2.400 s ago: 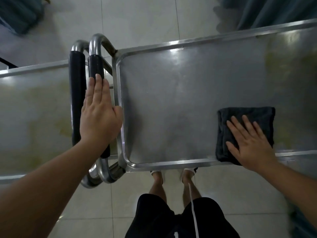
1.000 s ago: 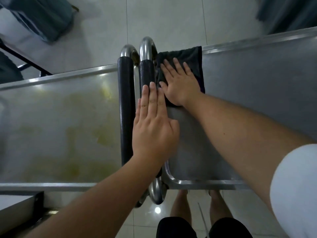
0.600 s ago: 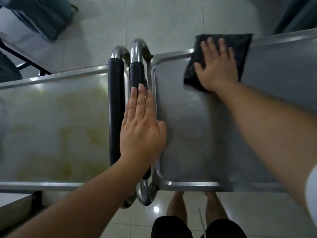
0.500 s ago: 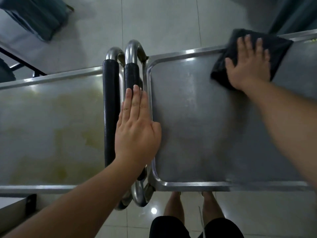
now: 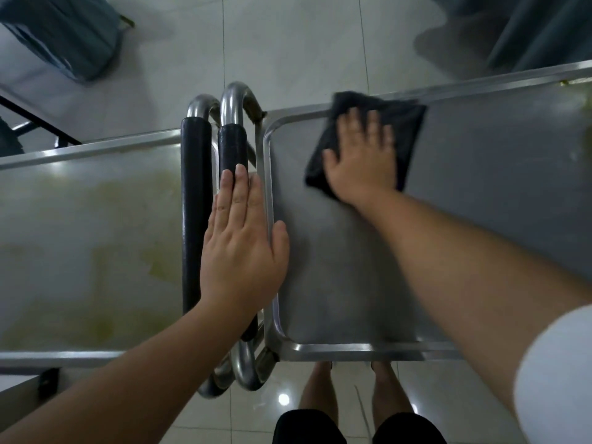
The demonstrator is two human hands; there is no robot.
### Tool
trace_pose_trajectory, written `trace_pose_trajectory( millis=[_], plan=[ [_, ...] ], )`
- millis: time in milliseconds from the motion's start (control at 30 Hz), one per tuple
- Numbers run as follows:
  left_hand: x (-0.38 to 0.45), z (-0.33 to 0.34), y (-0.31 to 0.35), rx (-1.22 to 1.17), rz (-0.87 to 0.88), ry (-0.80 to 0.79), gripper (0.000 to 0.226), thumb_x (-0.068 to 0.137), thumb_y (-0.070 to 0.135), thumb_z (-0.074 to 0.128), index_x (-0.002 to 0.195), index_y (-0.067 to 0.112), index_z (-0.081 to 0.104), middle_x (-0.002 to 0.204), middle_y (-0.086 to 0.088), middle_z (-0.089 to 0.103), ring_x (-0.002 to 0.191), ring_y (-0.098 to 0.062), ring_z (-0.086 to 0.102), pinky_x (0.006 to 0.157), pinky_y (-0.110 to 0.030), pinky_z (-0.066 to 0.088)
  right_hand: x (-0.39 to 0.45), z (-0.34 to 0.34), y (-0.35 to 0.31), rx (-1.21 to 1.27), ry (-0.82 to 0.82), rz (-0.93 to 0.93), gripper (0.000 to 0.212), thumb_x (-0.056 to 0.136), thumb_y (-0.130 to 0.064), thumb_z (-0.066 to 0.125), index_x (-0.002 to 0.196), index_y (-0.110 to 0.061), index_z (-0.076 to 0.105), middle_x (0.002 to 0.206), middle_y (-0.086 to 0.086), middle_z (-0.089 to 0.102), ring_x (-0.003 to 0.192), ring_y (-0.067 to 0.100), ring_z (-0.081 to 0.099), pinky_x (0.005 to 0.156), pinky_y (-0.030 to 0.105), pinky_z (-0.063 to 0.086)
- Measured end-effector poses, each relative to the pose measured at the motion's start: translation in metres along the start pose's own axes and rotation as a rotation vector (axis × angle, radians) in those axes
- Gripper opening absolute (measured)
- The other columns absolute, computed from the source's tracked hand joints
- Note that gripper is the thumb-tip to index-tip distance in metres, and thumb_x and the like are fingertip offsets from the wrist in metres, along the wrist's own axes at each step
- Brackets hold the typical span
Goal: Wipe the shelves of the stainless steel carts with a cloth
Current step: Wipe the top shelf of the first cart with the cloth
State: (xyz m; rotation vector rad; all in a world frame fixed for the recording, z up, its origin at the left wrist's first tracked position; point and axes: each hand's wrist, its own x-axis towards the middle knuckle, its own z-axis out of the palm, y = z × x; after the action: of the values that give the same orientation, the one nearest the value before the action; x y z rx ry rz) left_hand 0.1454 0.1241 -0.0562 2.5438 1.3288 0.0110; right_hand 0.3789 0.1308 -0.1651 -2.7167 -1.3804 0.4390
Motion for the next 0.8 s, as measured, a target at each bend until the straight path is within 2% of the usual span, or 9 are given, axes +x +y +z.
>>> trace_pose_trajectory(
  millis=[133,200,267,433,567,633,700,800],
  plan=[
    [0.0,0.003,-0.002,0.03,0.007,0.011,0.073,0.108,0.044,0.029,0.17,0.01,0.01,0.179,-0.004,-0.003,0.162,-0.01,-0.016,0.131,-0.032,-0.008,-0.028,0.023,-0.085,-0.027,-0.075,-0.423,0.07,0.103,-0.058,0.011,0.166,-0.028,0.005,0.174,-0.005,0.001,0.16,0.026,-0.005,0.127,0.051,-0.003],
    [0.001,0.003,-0.002,0.038,-0.001,0.006,0.072,0.109,0.044,0.027,0.17,0.01,0.008,0.179,-0.003,-0.006,0.161,-0.009,-0.018,0.131,-0.032,-0.009,-0.031,0.026,-0.091,-0.055,-0.114,-0.559,0.067,0.104,-0.057,0.005,0.166,-0.03,-0.001,0.174,-0.008,-0.006,0.159,0.023,-0.011,0.128,0.05,-0.003],
    [0.0,0.003,-0.002,0.045,0.002,-0.001,0.071,0.109,0.044,0.023,0.17,0.011,0.006,0.178,-0.001,-0.009,0.161,-0.008,-0.02,0.13,-0.032,-0.01,-0.029,0.024,-0.073,-0.051,-0.114,-0.594,0.068,0.104,-0.058,0.01,0.166,-0.03,0.0,0.173,-0.009,-0.004,0.16,0.02,-0.008,0.128,0.048,-0.002],
    [0.001,0.001,-0.001,0.025,-0.003,-0.013,0.071,0.109,0.045,0.021,0.17,0.014,0.007,0.178,0.002,-0.009,0.159,-0.005,-0.022,0.129,-0.029,-0.013,-0.018,0.001,0.043,-0.086,-0.062,-0.395,0.073,0.099,-0.062,0.021,0.166,-0.031,0.016,0.173,-0.009,0.013,0.16,0.019,0.005,0.129,0.044,0.003],
    [0.0,0.0,0.001,0.02,0.0,-0.019,0.071,0.108,0.046,0.02,0.171,0.015,0.006,0.178,0.003,-0.011,0.159,-0.004,-0.023,0.128,-0.029,-0.013,-0.013,-0.024,0.18,-0.098,-0.024,-0.029,0.078,0.098,-0.065,0.013,0.166,-0.028,0.012,0.174,-0.006,0.008,0.16,0.024,0.005,0.128,0.048,0.005],
    [0.001,0.001,0.0,0.026,0.003,-0.014,0.07,0.109,0.045,0.02,0.171,0.014,0.006,0.178,0.003,-0.011,0.159,-0.005,-0.024,0.128,-0.029,-0.013,-0.011,-0.033,0.224,-0.085,-0.03,0.153,0.082,0.096,-0.067,0.008,0.166,-0.025,0.009,0.174,-0.005,0.003,0.16,0.026,0.002,0.128,0.051,0.004],
    [0.002,0.002,0.0,0.031,0.004,-0.008,0.07,0.109,0.043,0.02,0.17,0.013,0.007,0.178,0.002,-0.011,0.159,-0.005,-0.024,0.127,-0.028,-0.015,-0.008,-0.036,0.228,-0.049,-0.048,0.263,0.083,0.095,-0.067,0.005,0.166,-0.024,0.006,0.174,-0.004,0.0,0.16,0.028,0.0,0.128,0.053,0.003],
    [0.001,0.002,-0.001,0.031,0.006,0.003,0.069,0.11,0.041,0.022,0.17,0.012,0.009,0.178,0.0,-0.008,0.159,-0.005,-0.023,0.127,-0.027,-0.015,-0.013,-0.026,0.179,0.009,0.001,0.338,0.081,0.096,-0.062,0.01,0.166,-0.021,0.009,0.174,0.0,0.004,0.159,0.033,0.001,0.127,0.056,0.005]
  ],
)
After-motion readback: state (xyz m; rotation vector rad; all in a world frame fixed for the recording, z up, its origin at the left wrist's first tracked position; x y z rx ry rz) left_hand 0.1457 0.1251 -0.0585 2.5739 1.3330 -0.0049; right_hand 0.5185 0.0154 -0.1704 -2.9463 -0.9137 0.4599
